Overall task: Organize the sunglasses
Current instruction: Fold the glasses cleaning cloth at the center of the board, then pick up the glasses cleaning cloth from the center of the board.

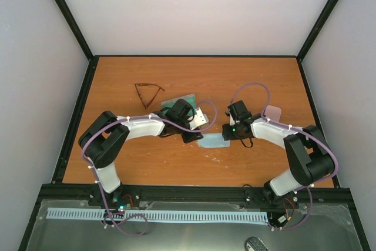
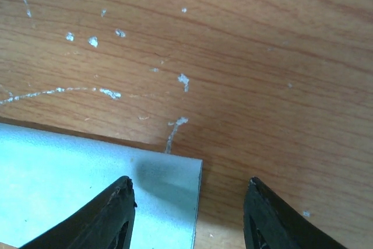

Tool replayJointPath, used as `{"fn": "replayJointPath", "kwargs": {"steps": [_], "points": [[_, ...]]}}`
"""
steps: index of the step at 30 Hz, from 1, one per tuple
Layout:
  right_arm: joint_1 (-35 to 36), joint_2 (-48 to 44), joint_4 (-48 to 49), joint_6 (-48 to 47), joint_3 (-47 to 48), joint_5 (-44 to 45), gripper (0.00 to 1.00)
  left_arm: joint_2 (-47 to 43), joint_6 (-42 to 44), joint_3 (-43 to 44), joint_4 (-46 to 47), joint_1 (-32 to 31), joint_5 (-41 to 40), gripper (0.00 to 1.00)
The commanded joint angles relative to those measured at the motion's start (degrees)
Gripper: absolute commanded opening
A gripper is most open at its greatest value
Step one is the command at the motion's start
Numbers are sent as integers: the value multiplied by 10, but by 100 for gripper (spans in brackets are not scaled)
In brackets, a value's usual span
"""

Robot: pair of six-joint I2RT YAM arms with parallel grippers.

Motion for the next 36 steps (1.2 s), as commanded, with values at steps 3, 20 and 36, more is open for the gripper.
{"fn": "replayJointPath", "kwargs": {"steps": [3, 20, 36], "points": [[2, 22, 13, -11, 10, -2, 49, 13, -9, 18, 14, 9, -3, 34], [11, 46, 7, -13, 7, -38, 24, 22, -11, 20, 15, 17, -3, 34], [12, 22, -8, -11, 7, -23, 3, 45, -13, 26, 12, 16, 2, 37]]}}
